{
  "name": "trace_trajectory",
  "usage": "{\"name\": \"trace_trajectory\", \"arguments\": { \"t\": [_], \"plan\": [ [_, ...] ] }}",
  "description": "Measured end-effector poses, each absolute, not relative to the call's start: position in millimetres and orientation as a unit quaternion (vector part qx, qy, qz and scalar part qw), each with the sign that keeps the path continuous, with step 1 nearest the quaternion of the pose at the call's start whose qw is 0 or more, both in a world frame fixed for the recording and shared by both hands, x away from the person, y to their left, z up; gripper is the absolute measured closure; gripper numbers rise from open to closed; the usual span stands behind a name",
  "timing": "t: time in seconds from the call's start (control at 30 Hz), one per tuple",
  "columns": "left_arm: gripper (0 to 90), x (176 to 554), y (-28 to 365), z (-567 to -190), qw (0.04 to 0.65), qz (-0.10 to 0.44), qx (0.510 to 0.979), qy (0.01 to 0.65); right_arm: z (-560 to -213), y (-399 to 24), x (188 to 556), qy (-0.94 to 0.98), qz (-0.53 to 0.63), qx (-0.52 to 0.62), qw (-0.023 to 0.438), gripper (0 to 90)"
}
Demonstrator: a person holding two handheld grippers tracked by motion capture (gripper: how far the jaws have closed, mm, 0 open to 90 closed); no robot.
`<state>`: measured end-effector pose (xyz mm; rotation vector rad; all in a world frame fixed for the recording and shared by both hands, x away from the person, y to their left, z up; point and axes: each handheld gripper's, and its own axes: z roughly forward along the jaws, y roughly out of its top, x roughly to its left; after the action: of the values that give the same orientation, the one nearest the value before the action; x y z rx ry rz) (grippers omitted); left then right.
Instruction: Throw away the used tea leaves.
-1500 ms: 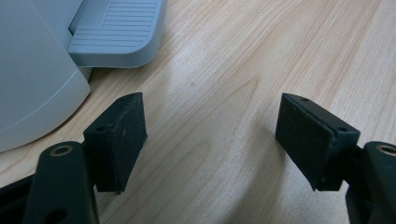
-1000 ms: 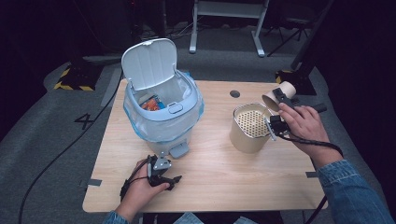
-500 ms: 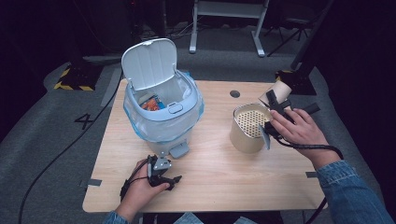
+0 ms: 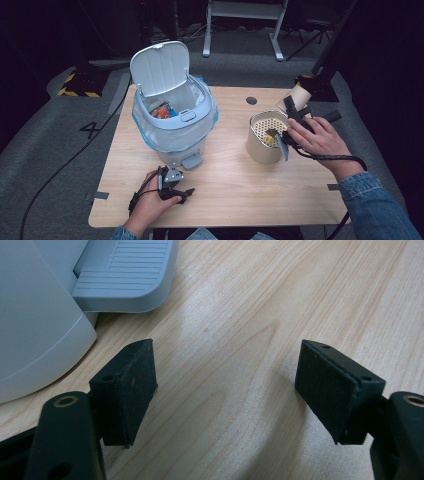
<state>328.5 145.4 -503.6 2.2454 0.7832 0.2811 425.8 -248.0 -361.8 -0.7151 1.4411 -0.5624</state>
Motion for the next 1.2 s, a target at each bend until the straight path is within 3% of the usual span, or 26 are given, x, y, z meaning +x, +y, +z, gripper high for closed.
{"name": "trace_trajectory", "arguments": {
  "t": [0.27,0.5,0.83,1.03,1.2],
  "plan": [
    [25.1,329,145,-504,0.365,0.109,0.873,0.305,-345,-257,430,0.722,-0.102,-0.207,0.653,34.3],
    [25.0,329,145,-504,0.365,0.109,0.873,0.304,-324,-276,439,0.804,0.114,-0.038,0.583,33.0],
    [25.1,329,145,-504,0.365,0.109,0.873,0.304,-315,-308,448,0.82,0.358,0.188,0.405,32.2],
    [25.1,329,145,-504,0.365,0.109,0.873,0.304,-316,-322,451,0.789,0.466,0.295,0.27,31.7],
    [25.0,329,145,-504,0.365,0.109,0.873,0.304,-316,-329,454,0.78,0.492,0.315,0.225,31.6]
  ]
}}
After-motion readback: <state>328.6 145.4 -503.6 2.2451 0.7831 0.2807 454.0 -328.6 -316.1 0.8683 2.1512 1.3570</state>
